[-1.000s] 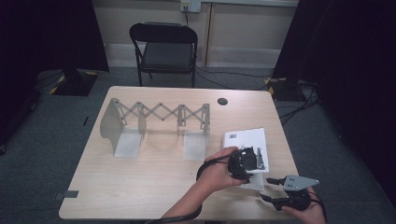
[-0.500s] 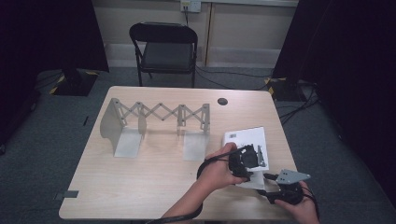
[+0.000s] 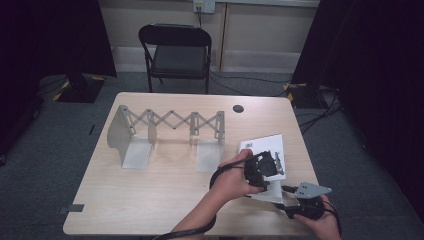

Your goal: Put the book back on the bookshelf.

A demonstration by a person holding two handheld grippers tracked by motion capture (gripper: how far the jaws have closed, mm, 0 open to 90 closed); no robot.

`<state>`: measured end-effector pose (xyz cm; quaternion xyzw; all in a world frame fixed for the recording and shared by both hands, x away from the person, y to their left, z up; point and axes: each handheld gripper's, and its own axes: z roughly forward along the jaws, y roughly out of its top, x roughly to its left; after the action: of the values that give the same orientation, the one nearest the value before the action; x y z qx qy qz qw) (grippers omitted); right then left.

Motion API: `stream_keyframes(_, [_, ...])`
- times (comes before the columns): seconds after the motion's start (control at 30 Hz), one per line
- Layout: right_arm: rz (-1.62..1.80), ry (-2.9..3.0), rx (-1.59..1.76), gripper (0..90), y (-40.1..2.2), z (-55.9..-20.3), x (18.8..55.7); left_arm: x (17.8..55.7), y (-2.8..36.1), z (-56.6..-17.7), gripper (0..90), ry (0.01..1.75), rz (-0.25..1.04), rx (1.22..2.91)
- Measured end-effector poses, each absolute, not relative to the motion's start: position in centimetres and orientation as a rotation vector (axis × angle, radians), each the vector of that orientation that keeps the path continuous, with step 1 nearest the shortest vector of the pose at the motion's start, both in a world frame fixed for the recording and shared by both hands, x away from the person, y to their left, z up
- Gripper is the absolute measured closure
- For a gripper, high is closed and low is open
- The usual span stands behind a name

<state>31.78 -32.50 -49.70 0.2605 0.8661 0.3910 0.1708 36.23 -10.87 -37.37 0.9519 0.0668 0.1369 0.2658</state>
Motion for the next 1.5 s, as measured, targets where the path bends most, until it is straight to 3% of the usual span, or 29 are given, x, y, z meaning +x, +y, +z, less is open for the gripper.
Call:
stream_keyframes(0.43, [1.094,2.434,0.748,34.9,-32.7,-49.7,32.2,36.2,-10.1,-36.1,56.3,0.232,0.315,2.6])
stream_keyframes(0.83, [1.156,2.368,0.7,37.0,-32.1,-49.1,32.0,36.0,-10.6,-36.0,56.5,0.207,0.341,2.621])
stream_keyframes(1.5, [0.989,2.266,0.223,32.5,-30.4,-45.3,30.5,35.2,-10.6,-34.4,58.2,0.177,0.332,2.656])
